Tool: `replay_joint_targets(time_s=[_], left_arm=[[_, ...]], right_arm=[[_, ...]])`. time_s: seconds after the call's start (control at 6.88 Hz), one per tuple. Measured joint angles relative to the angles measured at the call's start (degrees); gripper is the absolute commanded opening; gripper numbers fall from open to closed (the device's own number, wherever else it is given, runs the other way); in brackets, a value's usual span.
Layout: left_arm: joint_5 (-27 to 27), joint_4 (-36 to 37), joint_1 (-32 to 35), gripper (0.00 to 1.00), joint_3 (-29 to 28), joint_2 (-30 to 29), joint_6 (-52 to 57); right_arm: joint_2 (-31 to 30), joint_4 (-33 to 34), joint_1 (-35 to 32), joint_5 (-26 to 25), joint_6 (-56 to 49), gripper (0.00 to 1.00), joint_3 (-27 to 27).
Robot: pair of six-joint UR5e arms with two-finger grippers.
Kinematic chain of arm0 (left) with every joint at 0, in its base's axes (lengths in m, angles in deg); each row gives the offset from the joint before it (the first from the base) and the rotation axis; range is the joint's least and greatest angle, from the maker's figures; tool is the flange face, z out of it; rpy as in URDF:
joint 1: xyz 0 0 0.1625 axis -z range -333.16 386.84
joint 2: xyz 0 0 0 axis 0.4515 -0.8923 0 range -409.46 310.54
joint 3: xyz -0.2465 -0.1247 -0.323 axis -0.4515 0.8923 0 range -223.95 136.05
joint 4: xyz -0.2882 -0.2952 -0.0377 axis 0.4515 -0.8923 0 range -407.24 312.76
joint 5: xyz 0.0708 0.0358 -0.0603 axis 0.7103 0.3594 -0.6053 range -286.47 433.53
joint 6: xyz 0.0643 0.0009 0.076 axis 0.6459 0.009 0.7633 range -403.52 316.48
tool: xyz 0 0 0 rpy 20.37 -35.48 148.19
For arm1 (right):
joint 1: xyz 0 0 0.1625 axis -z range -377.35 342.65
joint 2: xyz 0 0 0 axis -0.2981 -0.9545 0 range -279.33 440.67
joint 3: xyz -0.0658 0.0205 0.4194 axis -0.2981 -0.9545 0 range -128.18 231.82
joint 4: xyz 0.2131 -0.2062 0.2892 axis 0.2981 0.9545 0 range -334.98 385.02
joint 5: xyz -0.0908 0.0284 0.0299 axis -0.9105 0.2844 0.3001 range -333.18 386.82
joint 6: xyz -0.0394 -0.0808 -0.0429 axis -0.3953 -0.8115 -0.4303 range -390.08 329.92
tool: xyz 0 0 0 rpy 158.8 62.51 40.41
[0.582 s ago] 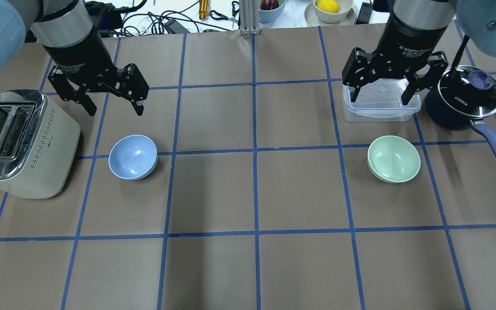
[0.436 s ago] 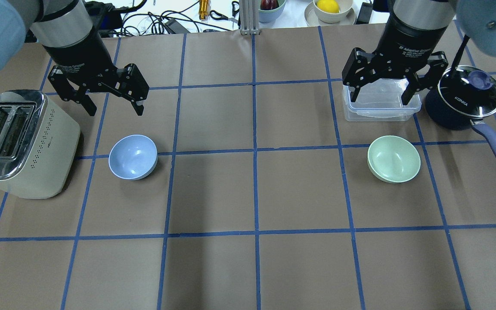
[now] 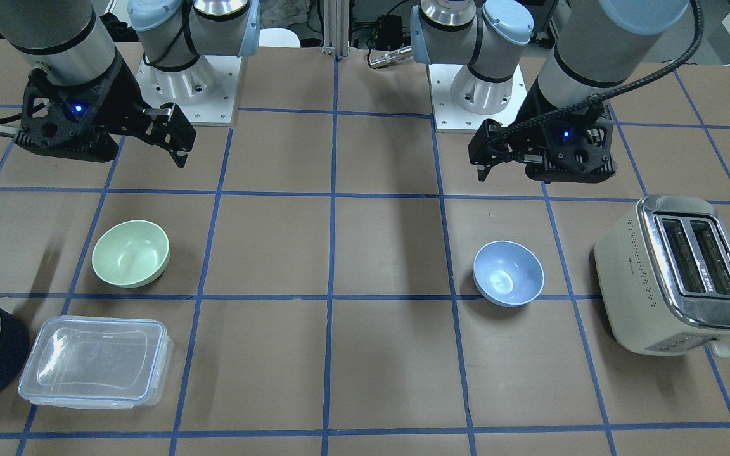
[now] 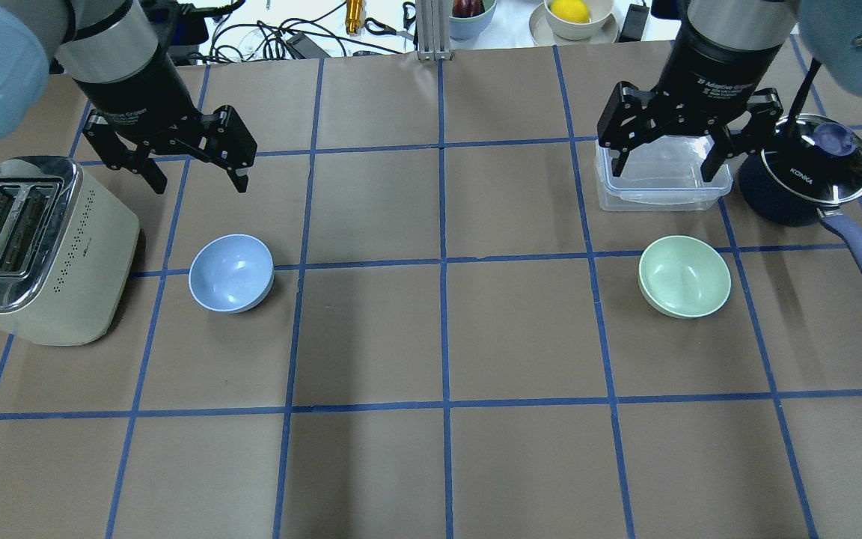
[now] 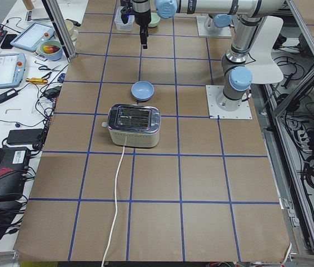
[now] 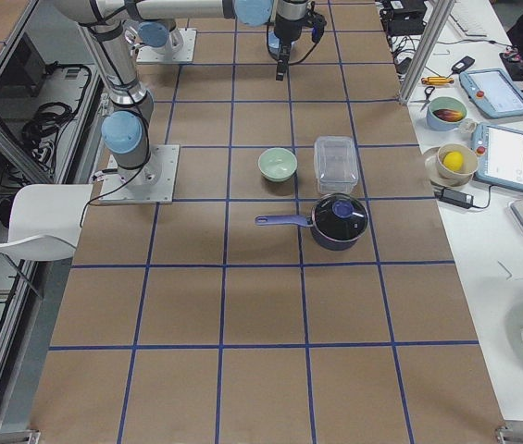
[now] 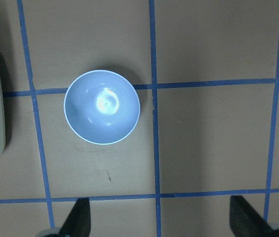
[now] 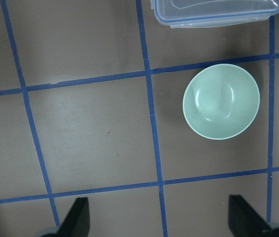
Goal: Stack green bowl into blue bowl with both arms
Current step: 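Move the left gripper down toward the pale blue bowl, then grasp the blue bowl rim with left gripper while right grasps green bowl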
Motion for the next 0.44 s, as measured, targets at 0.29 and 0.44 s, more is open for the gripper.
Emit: replay_joint_targets(time_s=[0.29, 0.44], left_arm=[[0.0, 7.9, 0.0, 1.0, 6.6, -1.2, 0.1], [0.0, 15.1, -0.1, 1.0, 11.8, -2.1, 0.2]], right_arm=[[0.0, 0.0, 0.0, 0.0, 0.0, 1.0, 0.0], [0.0, 0.1, 0.0, 0.0, 0.0, 1.0, 0.1]])
